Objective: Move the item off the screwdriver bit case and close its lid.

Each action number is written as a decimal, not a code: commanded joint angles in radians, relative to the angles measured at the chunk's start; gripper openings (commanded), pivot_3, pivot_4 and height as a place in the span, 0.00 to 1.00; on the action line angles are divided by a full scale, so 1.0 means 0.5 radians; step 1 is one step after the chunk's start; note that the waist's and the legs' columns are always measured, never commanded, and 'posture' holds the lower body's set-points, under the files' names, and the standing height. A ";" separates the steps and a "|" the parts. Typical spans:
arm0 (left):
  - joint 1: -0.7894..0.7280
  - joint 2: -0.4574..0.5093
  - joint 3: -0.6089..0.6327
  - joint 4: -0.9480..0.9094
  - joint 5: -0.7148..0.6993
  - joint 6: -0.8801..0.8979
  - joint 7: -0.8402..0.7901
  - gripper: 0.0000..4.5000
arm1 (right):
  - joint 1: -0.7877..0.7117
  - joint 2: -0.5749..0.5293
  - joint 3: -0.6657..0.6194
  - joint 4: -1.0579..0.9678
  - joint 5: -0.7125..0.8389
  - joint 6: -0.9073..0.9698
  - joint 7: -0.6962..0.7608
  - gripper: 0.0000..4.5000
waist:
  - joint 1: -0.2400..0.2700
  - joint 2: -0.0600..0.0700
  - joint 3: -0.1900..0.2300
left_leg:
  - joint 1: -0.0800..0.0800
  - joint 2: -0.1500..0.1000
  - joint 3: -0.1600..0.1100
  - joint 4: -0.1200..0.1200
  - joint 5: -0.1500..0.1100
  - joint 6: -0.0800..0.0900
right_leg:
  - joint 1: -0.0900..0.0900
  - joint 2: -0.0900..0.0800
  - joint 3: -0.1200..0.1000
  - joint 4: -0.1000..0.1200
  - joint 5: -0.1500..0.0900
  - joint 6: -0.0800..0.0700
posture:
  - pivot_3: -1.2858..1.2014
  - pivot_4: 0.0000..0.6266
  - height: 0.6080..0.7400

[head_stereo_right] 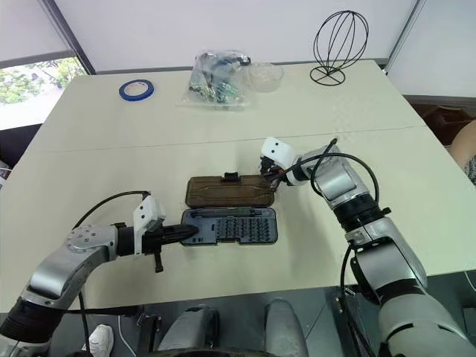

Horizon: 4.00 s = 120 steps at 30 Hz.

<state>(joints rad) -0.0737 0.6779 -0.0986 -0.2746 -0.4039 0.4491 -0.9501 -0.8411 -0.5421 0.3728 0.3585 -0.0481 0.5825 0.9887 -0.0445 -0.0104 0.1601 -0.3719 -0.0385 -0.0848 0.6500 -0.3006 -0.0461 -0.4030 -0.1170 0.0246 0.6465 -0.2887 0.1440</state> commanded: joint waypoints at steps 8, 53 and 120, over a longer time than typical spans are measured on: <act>0.040 0.015 -0.002 0.022 0.031 0.047 0.027 0.00 | 0.072 -0.046 0.032 -0.203 -0.140 -0.261 -0.028 0.01 | 0.001 0.001 0.000 | -0.001 0.000 0.000 -0.001 0.000 0.000 | -0.002 0.000 0.000 0.000 0.000 0.000 | 0.52 0.24 1.00; -0.509 -0.235 0.595 0.027 -0.590 0.546 0.432 0.00 | 0.720 -0.348 -0.279 -1.471 -0.137 -0.432 -0.152 0.01 | 0.048 -0.006 0.006 | -0.007 -0.001 -0.001 0.003 0.000 0.000 | -0.004 -0.002 -0.001 -0.002 0.000 0.000 | 0.52 0.24 1.00; -0.429 -0.001 0.210 0.230 -0.187 0.329 -0.247 0.00 | 0.741 -0.822 -1.151 -1.648 0.984 0.452 0.350 1.00 | 0.065 -0.008 0.010 | -0.011 -0.001 -0.002 0.002 -0.002 0.003 | -0.004 -0.003 -0.002 -0.008 0.000 0.000 | 0.52 0.24 1.00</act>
<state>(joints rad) -0.2992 0.6536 0.0089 -0.0982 -0.4722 0.6073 -1.0480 -0.4778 -0.9299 -0.1395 -0.4373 0.3916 0.7807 1.1532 -0.0120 -0.0143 0.1648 -0.3777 -0.0391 -0.0855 0.6512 -0.3016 -0.0444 -0.4047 -0.1184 0.0235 0.6427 -0.2887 0.1440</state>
